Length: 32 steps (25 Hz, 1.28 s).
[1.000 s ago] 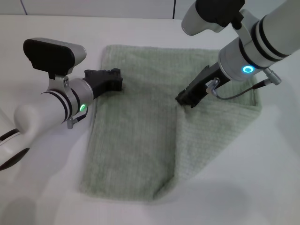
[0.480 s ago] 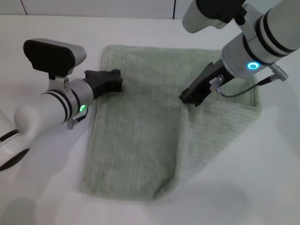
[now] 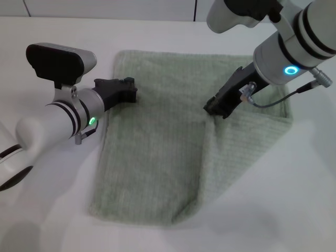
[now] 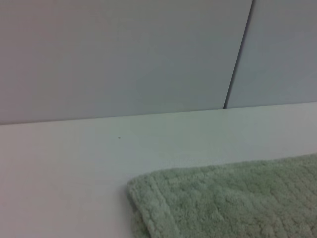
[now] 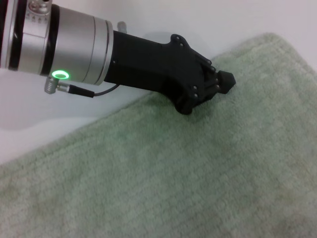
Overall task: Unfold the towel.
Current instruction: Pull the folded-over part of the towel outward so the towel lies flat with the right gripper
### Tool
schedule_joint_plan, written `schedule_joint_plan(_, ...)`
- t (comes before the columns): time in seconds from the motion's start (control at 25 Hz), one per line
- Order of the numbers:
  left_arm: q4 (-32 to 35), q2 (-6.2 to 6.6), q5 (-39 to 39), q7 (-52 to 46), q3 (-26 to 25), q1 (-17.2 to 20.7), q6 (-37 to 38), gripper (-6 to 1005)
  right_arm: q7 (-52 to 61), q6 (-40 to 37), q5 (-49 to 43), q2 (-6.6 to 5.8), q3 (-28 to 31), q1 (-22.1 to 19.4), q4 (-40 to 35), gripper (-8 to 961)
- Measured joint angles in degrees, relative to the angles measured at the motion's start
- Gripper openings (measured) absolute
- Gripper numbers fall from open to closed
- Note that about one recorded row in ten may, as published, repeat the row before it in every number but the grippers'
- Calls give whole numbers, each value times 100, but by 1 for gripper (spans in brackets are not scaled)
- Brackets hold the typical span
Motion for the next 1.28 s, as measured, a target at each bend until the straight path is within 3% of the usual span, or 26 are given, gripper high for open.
schedule_joint_plan(0.8,53,4,0,8,0,10,-38,12,411,872,-494,8,-153,-198,1251,51)
schedule_joint_plan(1.28,52,4,0,9,0,9,-38,12,1081,1092,-1344,14,-560,-263,1834,51)
